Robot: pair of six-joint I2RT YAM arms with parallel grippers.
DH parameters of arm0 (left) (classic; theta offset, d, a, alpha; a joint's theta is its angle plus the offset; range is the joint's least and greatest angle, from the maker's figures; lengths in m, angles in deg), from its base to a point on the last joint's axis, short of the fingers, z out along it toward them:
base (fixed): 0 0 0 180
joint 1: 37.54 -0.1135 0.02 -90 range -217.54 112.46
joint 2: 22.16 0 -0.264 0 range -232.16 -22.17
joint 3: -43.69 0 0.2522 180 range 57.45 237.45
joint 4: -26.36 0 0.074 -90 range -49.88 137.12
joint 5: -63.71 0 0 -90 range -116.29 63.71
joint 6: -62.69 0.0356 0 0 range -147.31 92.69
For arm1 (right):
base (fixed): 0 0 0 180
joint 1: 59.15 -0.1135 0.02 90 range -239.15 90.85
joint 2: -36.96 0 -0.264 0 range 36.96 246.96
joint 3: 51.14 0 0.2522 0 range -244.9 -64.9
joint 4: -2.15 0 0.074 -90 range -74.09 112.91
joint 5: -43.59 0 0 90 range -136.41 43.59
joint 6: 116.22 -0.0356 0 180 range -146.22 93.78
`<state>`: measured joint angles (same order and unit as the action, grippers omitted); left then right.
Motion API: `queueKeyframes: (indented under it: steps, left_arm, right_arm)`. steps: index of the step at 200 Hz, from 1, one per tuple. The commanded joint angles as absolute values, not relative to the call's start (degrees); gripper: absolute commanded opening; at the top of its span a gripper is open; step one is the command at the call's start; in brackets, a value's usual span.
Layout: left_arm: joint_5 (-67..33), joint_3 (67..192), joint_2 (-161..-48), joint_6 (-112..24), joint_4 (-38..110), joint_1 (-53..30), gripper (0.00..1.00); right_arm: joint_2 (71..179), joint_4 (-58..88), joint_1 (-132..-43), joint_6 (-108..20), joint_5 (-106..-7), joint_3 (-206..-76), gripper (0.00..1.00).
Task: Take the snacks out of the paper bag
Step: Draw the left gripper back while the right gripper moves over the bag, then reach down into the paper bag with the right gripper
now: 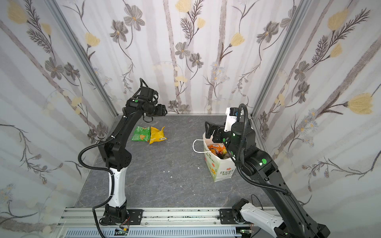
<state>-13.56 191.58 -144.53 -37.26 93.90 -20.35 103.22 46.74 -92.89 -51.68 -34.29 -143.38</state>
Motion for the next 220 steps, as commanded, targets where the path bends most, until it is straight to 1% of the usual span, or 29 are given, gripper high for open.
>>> queueKeyframes:
  steps: [1, 26, 51, 77, 109, 152, 201, 220]
  left_arm:
    - [-7.04, 184.5, -137.11, -39.04, 87.08, -19.75, 0.76]
    - [-2.49, 174.29, -126.91, -39.96, 80.38, -18.85, 0.81]
    - [0.73, 163.65, -116.36, -40.15, 72.97, -17.49, 0.86]
    - [3.33, 154.16, -106.45, -38.65, 66.77, -15.31, 0.93]
    - [5.03, 146.97, -95.99, -33.21, 64.97, -11.45, 1.0]
    - [10.61, 137.35, -83.73, -26.73, 60.64, -7.96, 1.0]
    - [15.85, 135.93, -78.16, -23.53, 64.78, -7.59, 1.0]
    - [16.4, 134.94, -76.33, -23.23, 65.08, -7.55, 1.0]
  right_arm:
    - [105.96, 53.31, -90.72, -52.15, -38.92, -145.64, 1.0]
    - [110.18, 59.26, -86.92, -52.29, -44.38, -148.06, 1.0]
    - [114.08, 63.83, -84.11, -51.44, -47.03, -149.02, 0.99]
    - [116.21, 65.65, -82.0, -50.29, -46.77, -147.7, 0.97]
    - [117.41, 65.81, -79.53, -49.94, -46.66, -144.51, 0.95]
    - [119.11, 66.2, -78.36, -49.34, -46.15, -140.66, 0.92]
    - [120.67, 65.54, -77.9, -48.73, -45.84, -137.12, 0.91]
    - [121.33, 64.81, -77.85, -48.71, -46.21, -135.65, 0.91]
